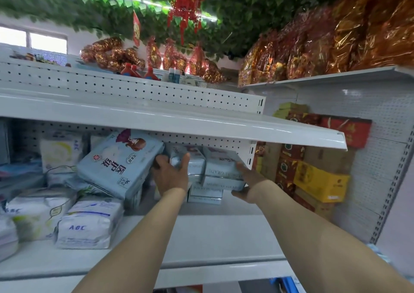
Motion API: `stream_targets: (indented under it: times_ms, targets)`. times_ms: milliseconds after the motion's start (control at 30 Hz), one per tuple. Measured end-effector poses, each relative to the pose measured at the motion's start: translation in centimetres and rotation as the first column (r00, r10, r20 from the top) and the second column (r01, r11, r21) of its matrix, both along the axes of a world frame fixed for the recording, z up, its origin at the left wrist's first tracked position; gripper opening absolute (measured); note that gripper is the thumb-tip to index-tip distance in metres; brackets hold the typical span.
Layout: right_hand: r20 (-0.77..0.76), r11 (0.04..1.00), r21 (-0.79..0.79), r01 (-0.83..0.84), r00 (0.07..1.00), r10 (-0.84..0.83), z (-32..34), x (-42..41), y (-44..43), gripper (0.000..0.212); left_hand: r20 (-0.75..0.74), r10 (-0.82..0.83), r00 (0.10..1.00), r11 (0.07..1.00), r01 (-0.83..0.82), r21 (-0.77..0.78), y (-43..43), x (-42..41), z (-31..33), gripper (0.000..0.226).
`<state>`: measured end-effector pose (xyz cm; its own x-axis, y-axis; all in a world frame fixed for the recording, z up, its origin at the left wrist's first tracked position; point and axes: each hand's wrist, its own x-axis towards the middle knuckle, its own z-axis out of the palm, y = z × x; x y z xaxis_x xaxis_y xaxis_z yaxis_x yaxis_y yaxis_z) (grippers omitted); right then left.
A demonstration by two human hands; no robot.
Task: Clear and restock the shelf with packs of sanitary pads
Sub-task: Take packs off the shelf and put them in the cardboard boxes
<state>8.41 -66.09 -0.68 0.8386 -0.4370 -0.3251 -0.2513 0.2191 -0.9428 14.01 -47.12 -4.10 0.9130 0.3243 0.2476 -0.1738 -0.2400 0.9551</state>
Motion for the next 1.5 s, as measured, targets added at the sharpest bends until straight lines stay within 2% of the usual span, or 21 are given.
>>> stream_targets:
  times_ms: [67,167,233,367,433,500,567,700,800,900,967,1100,1233,1333,1400,1500]
  targets:
    - [0.039,0.996,0.081,-0.028,0.999,0.025,-0.1,-0.7,-0.2,0.047,-0.01,0.006,1.0,1.0,-0.006,-0.021,0.1,0.2,-0.2,0.059]
    - [0.109,0.986,0.164,-0.028,0.994,0.01,-0.5,-2.0,0.0,0.038,-0.041,0.016,0.999,0.999,-0.015,0.034,0.2,0.5,-0.2,0.058]
    - [0.16,0.972,0.232,-0.029,0.987,-0.009,-0.8,-2.9,0.4,0.028,-0.09,0.015,0.996,1.0,-0.013,0.022,0.2,0.2,0.3,0.062]
    - [0.19,0.956,0.294,-0.002,0.98,-0.056,-1.6,-5.4,0.4,0.028,-0.233,0.063,0.97,0.997,-0.052,0.05,0.1,-1.3,1.4,0.069]
    - [0.203,0.96,0.281,-0.003,0.978,-0.057,-2.4,-6.3,-0.3,0.028,-0.296,0.004,0.955,0.994,-0.036,-0.103,-0.1,-2.1,1.5,0.079]
    - [0.216,0.964,0.26,-0.048,0.976,-0.01,-3.2,-6.9,-1.2,0.04,-0.311,-0.081,0.947,0.948,-0.023,-0.318,-0.2,-2.4,1.2,0.084]
    - [0.235,0.972,0.22,-0.078,0.972,0.025,-3.7,-7.5,-2.3,0.05,-0.268,-0.129,0.955,0.885,-0.011,-0.466,-0.8,-2.7,1.0,0.071]
    - [0.26,0.978,0.157,-0.134,0.961,0.09,-4.0,-8.8,-4.7,0.054,-0.198,-0.145,0.969,0.776,-0.013,-0.631,-2.6,-4.5,0.5,0.056]
    - [0.256,0.976,0.161,-0.149,0.961,0.105,-4.2,-10.2,-7.0,0.05,-0.164,-0.176,0.971,0.728,0.017,-0.685,-4.4,-7.4,-0.3,0.059]
    - [0.254,0.983,0.141,-0.118,0.964,0.079,-4.4,-12.1,-10.4,0.046,-0.127,-0.165,0.978,0.737,0.036,-0.675,-6.9,-11.8,-0.6,0.06]
    - [0.267,0.983,0.14,-0.119,0.961,0.078,-4.6,-13.6,-13.5,0.046,-0.131,-0.219,0.967,0.736,0.075,-0.673,-9.0,-14.8,-0.9,0.057]
    - [0.249,0.99,0.125,-0.061,0.968,0.028,-5.8,-16.9,-20.3,0.052,-0.134,-0.339,0.931,0.704,0.157,-0.693,-14.4,-20.9,-1.6,0.024]
    - [0.212,0.999,0.047,-0.006,0.977,-0.005,-7.1,-21.8,-27.3,0.056,-0.152,-0.342,0.927,0.709,0.148,-0.69,-20.8,-25.2,-3.4,0.034]
    - [0.198,1.0,0.008,0.01,0.98,-0.011,-8.9,-25.3,-32.6,0.058,-0.177,-0.383,0.907,0.694,0.156,-0.703,-25.1,-27.5,-5.4,0.031]
    - [0.177,0.999,-0.017,0.032,0.984,-0.028,-10.5,-27.5,-35.7,0.059,-0.189,-0.413,0.891,0.682,0.164,-0.713,-27.5,-28.5,-7.4,0.041]
    - [0.127,0.999,-0.04,0.03,0.992,-0.025,-13.5,-30.3,-38.9,0.048,-0.234,-0.465,0.854,0.67,0.167,-0.723,-30.8,-30.2,-11.2,0.038]
